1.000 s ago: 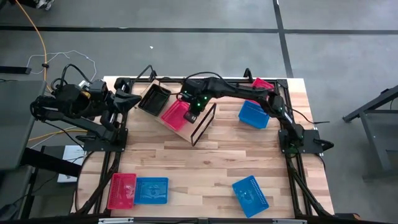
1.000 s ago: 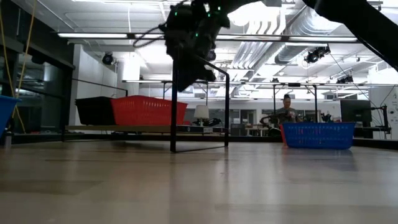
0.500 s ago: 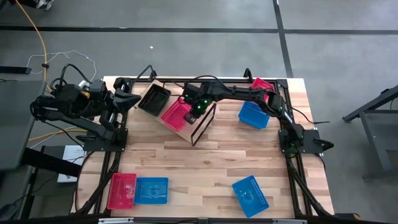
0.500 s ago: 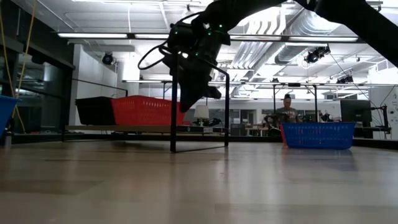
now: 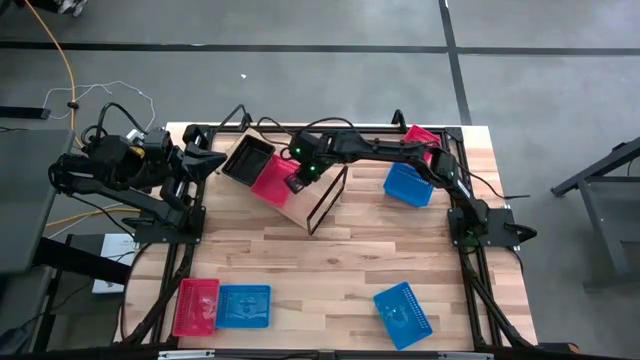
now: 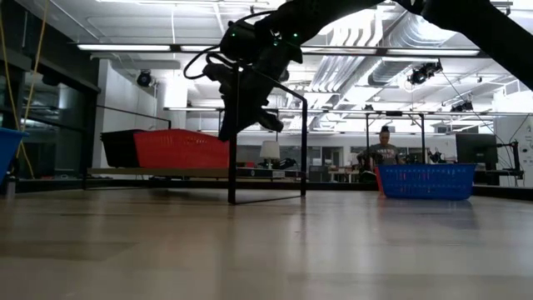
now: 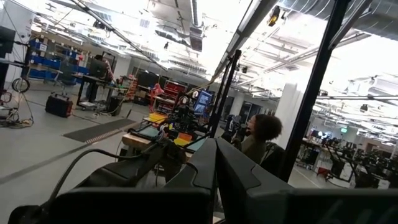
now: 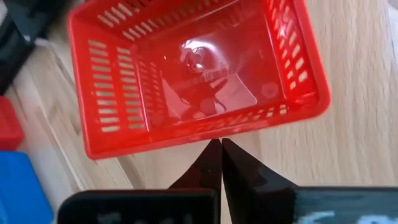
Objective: Stack baskets on shelf by color
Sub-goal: Put the middle right red bin on the shelf, then stack the top red bin into the red bin on the shelf
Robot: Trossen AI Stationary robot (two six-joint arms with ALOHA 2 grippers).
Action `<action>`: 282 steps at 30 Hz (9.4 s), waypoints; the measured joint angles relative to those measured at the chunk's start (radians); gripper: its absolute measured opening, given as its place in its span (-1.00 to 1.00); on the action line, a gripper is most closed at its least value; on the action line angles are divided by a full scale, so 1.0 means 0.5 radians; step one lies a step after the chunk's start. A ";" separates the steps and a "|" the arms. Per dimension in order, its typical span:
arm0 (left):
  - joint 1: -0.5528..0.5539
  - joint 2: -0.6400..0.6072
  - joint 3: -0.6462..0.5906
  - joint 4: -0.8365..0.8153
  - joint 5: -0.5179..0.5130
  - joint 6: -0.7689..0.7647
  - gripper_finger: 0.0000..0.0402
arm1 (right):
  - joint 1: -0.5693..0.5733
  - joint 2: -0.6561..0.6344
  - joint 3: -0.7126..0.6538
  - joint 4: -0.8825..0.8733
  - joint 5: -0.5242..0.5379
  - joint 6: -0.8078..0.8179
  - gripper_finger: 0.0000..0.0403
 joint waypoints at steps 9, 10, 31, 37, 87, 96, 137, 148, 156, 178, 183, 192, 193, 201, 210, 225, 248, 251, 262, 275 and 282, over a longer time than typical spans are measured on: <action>0.000 0.000 0.000 0.000 0.000 0.000 -1.00 | -0.012 0.000 0.000 0.102 0.005 0.063 -1.00; 0.000 0.000 0.000 -0.001 0.000 0.000 -1.00 | -0.019 -0.003 0.000 0.081 -0.002 0.039 -1.00; 0.449 0.758 0.371 -1.538 0.248 -0.475 -1.00 | -0.071 -0.981 0.002 -0.727 0.468 -0.459 -1.00; 0.603 1.107 0.378 -2.094 0.513 -0.556 -1.00 | -0.009 -1.202 0.004 -0.821 0.674 -0.403 -1.00; 0.773 1.043 -0.569 -1.736 -0.510 -1.707 -1.00 | 0.082 -1.298 0.002 -1.039 0.896 -0.295 -1.00; 0.845 0.756 -0.568 -1.769 -0.333 -1.621 -1.00 | 0.082 -1.298 0.002 -1.039 0.893 -0.324 -1.00; 0.514 1.083 -0.563 -1.402 -0.419 -1.921 -1.00 | 0.080 -1.298 0.002 -1.034 0.900 -0.360 -1.00; 0.423 0.608 -0.334 -1.311 -0.241 -1.399 -1.00 | 0.048 -1.308 -0.014 -1.618 1.056 -0.327 -1.00; 0.267 0.183 -0.313 -0.806 -0.255 -0.922 -1.00 | -0.204 -1.575 -0.823 -1.188 0.960 -0.233 -1.00; 0.195 0.060 -0.314 -0.720 -0.262 -0.718 -1.00 | -0.852 -0.952 -1.440 -0.500 0.731 -0.271 0.11; 0.195 0.060 -0.315 -0.720 -0.262 -0.718 -1.00 | -0.880 -0.870 -1.440 -0.416 0.803 -0.201 0.10; 0.195 0.060 -0.316 -0.722 -0.262 -0.717 -1.00 | -0.943 -0.807 -1.440 -0.362 0.819 -0.126 -0.23; 0.195 0.060 -0.316 -0.723 -0.262 -0.717 -1.00 | -0.948 -0.795 -1.440 -0.374 0.810 -0.126 -0.28; 0.195 0.060 -0.316 -0.725 -0.261 -0.717 -1.00 | -0.954 -0.756 -1.440 -0.382 0.805 -0.127 -0.65; 0.195 0.060 -0.317 -0.725 -0.262 -0.696 -1.00 | -0.885 -1.003 -1.440 -0.391 0.925 -0.238 -0.92; 0.195 0.060 -0.317 -0.722 -0.576 -0.697 -1.00 | -0.327 -1.490 -0.832 -0.169 0.954 -0.015 -0.99; 0.195 0.057 -0.317 -0.719 -0.854 -0.372 -1.00 | 0.492 -0.308 0.309 0.355 1.374 0.184 -0.99; 0.195 0.045 -0.317 -0.719 -0.854 -0.343 -1.00 | 0.506 -0.133 0.513 0.231 1.466 0.143 -0.99; 0.195 -0.035 -0.317 -0.720 -0.855 -0.209 -1.00 | 0.521 0.129 0.654 0.155 1.650 0.144 -0.99; 0.198 -0.081 -0.317 -0.726 -0.899 -0.156 -1.00 | 0.545 0.171 0.651 0.333 1.728 -0.071 -1.00; 0.198 -0.080 -0.317 -0.725 -0.950 -0.156 -1.00 | 0.544 0.171 0.651 0.333 1.712 -0.090 -1.00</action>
